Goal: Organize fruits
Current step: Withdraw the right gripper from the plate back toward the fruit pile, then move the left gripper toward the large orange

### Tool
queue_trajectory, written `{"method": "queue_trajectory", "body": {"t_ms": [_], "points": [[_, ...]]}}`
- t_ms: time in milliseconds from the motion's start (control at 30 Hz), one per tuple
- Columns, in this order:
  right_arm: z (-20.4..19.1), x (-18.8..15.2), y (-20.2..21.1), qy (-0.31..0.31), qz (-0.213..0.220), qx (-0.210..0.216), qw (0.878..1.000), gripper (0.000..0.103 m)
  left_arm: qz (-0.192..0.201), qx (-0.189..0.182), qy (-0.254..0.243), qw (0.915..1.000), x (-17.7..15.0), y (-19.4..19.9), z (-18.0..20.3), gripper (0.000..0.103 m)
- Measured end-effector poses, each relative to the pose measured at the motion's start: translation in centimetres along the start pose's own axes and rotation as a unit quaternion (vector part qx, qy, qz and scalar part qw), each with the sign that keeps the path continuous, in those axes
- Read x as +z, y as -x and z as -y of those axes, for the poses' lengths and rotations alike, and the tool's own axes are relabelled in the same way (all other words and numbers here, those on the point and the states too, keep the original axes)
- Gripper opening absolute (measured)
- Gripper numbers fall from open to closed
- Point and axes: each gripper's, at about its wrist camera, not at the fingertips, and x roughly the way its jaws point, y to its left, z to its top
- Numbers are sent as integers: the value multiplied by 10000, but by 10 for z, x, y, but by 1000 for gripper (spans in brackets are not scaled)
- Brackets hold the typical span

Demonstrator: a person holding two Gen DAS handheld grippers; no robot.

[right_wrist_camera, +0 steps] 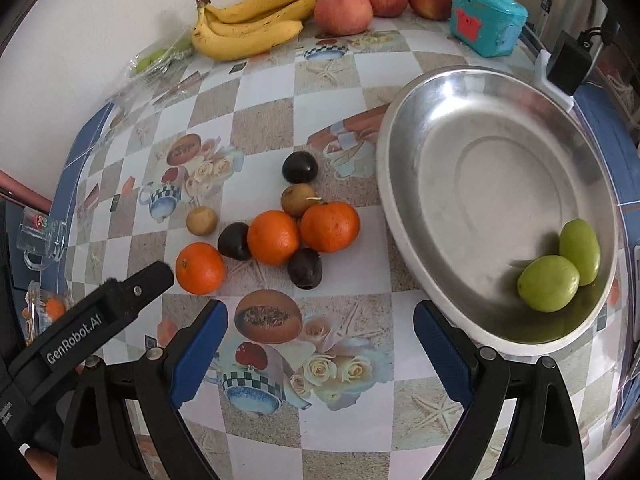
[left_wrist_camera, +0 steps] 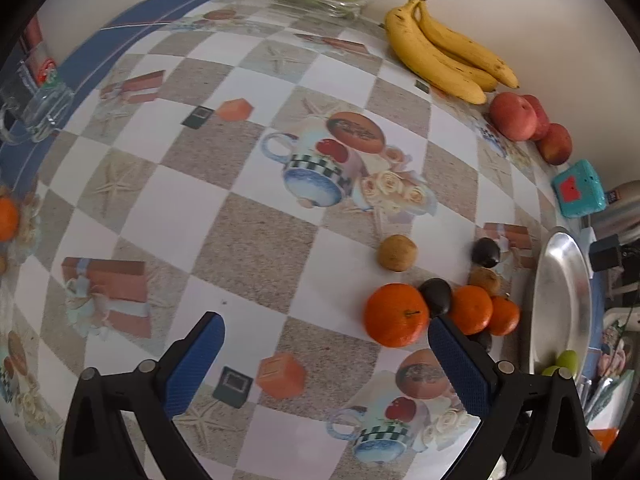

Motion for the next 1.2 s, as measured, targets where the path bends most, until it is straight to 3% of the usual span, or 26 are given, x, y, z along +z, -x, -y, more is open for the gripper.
{"method": "queue_trajectory", "body": {"t_ms": [367,800,1200], "points": [[8,-2,-6,-41,-142,-133,9998,94,-233,-248,-538,9980,-1,-19,27,103],[6,-4,-12,66,-295,-220,9993,94,-278,94,-1015,9944,2,-29,41,103],[-3,-4,-32,171,-384,-379,9984,94,-375,145,-1071,9934,3,-37,40,98]]}}
